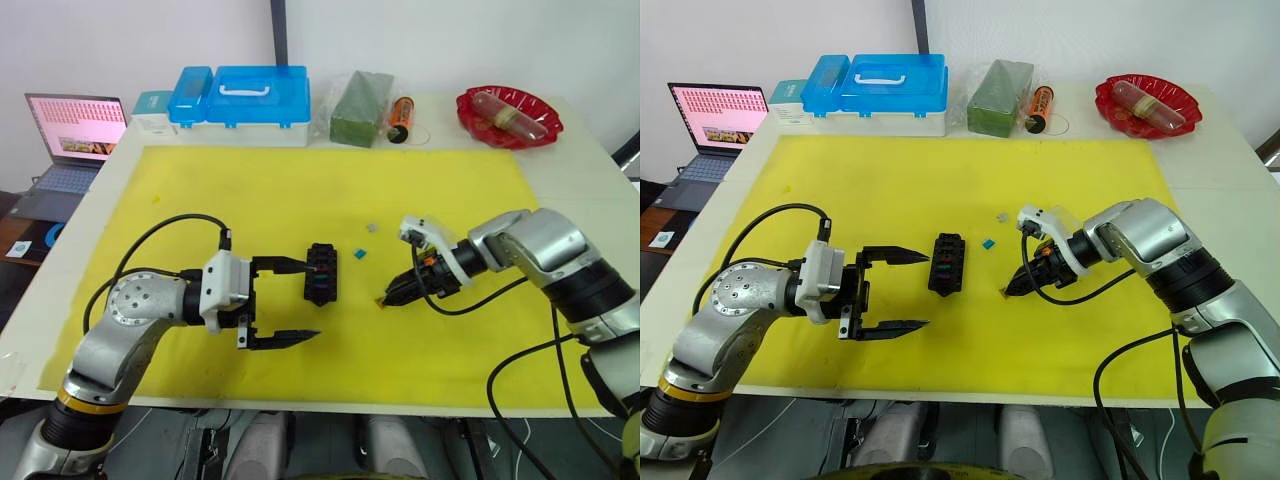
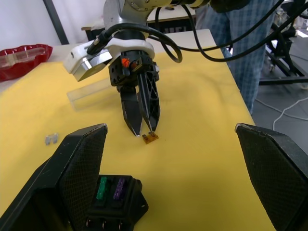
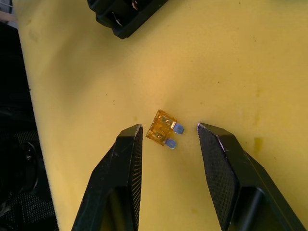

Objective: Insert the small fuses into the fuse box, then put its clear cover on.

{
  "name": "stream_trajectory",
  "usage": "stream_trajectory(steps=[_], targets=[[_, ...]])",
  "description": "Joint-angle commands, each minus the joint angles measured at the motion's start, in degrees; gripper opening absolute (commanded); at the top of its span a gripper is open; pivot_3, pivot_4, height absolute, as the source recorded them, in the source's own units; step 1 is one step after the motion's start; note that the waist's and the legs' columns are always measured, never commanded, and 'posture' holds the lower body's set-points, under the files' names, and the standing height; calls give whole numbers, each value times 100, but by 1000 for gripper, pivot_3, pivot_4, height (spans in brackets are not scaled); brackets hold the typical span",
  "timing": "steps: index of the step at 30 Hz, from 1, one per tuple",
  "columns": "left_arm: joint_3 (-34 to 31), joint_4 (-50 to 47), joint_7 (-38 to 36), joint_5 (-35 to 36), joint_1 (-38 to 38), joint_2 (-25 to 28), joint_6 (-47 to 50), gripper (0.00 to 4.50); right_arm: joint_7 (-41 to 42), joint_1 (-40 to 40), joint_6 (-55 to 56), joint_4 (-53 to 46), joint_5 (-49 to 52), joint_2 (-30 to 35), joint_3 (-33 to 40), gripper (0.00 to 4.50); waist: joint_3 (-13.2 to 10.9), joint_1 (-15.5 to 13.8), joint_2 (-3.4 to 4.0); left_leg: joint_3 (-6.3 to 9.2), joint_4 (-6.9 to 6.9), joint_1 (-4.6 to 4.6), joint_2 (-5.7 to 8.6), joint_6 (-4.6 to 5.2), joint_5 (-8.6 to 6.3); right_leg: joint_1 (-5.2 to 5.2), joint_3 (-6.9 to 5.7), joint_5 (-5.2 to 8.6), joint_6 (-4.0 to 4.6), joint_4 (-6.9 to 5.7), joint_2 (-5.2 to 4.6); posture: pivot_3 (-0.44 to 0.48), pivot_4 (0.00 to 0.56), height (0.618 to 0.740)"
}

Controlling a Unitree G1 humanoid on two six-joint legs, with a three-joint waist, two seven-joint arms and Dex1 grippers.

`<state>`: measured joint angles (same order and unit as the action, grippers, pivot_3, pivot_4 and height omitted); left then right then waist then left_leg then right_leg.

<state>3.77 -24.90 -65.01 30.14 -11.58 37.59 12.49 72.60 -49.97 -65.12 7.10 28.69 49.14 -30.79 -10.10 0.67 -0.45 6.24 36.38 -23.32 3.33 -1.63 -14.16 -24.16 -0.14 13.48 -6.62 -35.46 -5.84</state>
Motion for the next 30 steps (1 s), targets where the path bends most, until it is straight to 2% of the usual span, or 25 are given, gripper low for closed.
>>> stream_trajectory(steps=[1, 10, 17, 20, 24, 30], targets=[[9, -182, 65, 48, -79, 3, 47, 4500, 119, -29, 95, 47, -181, -102, -14, 1877, 0, 4, 0, 0, 0, 0, 0, 0, 0, 0, 0, 0, 0, -2, 0, 0, 150, 740], [24, -204, 62, 72, -98, -4, 129, 4500, 341, 107, -67, 78, -242, -262, -4, 1877, 2, 12, 0, 0, 0, 5, -2, 0, 0, 0, 0, -3, 6, -9, 6, 0, 150, 740], [23, -107, 31, 52, -198, -5, 132, 4500, 517, 117, 262, 455, -527, -349, -53, 1877, 3, 9, -1, -2, 0, 5, -2, -1, 0, 1, 0, -3, 6, -9, 7, 0, 150, 740], [14, -119, 34, 42, -189, -1, 134, 4500, 520, 122, 259, 439, -542, -403, 41, 1301, 4, 11, 0, -2, 1, 5, -2, -1, 1, 1, 0, -4, 6, -11, 8, 0, 150, 740], [23, -111, 48, 27, -205, -19, 139, 4500, 537, 160, 283, 386, -567, -393, 111, 25, 4, 7, 0, -1, 1, 5, -2, -1, 1, 1, 0, -4, 6, -13, 8, 0, 150, 740], [19, -53, 33, 3, -242, -41, 120, 4500, 527, 187, 303, 467, -581, -335, 311, 25, 4, 5, 0, -2, 2, 5, -2, -2, 1, 1, 0, -4, 6, -16, 8, 0, 150, 740]])
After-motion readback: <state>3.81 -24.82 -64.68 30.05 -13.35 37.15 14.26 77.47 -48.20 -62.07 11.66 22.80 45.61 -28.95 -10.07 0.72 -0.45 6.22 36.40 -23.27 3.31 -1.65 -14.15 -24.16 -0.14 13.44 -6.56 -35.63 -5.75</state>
